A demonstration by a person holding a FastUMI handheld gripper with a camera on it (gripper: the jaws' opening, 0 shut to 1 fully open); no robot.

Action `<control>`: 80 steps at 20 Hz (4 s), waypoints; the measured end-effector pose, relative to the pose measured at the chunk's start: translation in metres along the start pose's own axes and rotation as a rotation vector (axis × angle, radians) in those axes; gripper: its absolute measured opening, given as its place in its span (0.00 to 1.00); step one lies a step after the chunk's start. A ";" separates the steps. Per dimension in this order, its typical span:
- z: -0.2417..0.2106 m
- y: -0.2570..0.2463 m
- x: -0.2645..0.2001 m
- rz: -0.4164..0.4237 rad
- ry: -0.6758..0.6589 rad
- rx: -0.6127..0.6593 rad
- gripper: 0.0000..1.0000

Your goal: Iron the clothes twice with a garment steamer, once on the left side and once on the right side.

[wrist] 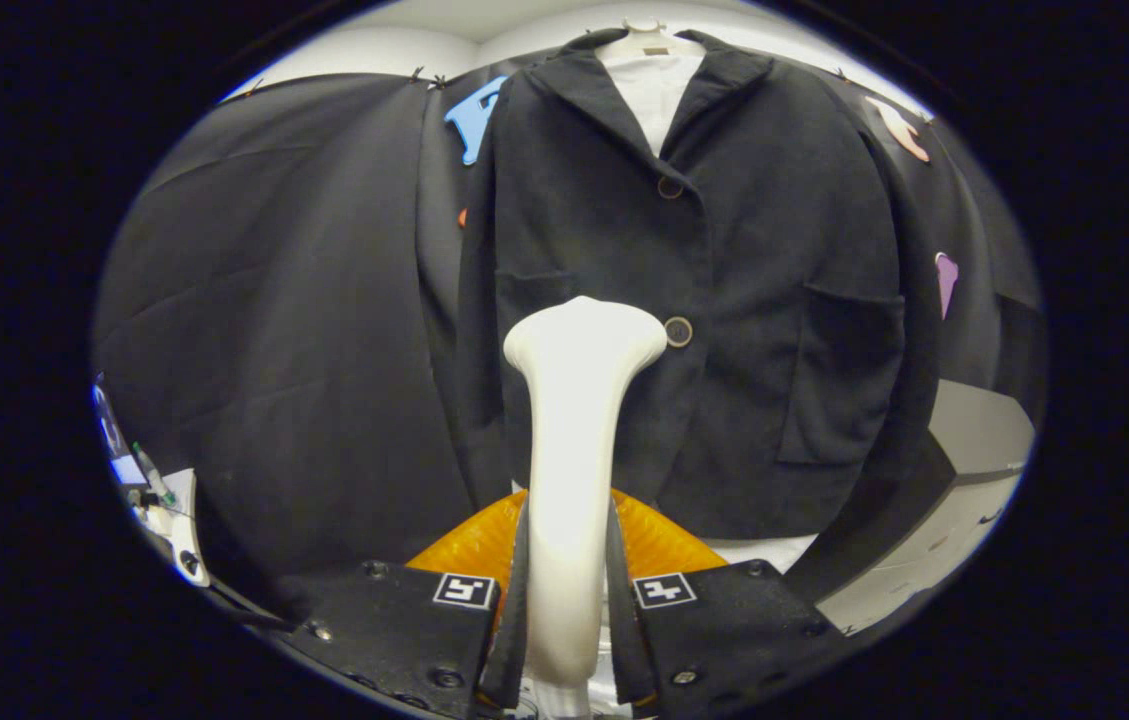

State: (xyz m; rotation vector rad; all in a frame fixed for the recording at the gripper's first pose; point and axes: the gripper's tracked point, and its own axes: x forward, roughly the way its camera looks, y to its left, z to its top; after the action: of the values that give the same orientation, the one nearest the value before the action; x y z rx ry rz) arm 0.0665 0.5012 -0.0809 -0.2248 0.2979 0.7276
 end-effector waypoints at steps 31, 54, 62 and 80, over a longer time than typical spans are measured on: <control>-0.081 -0.024 -0.077 -0.052 0.153 0.112 0.37; 0.036 -0.229 -0.333 -0.227 -0.312 0.133 0.37; 0.007 -0.310 -0.396 -0.267 -0.311 0.191 0.37; -0.063 -0.370 -0.428 -0.186 -0.184 0.213 0.37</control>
State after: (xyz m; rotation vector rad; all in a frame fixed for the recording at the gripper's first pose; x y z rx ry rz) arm 0.0037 -0.0512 0.0433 0.0169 0.1743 0.5232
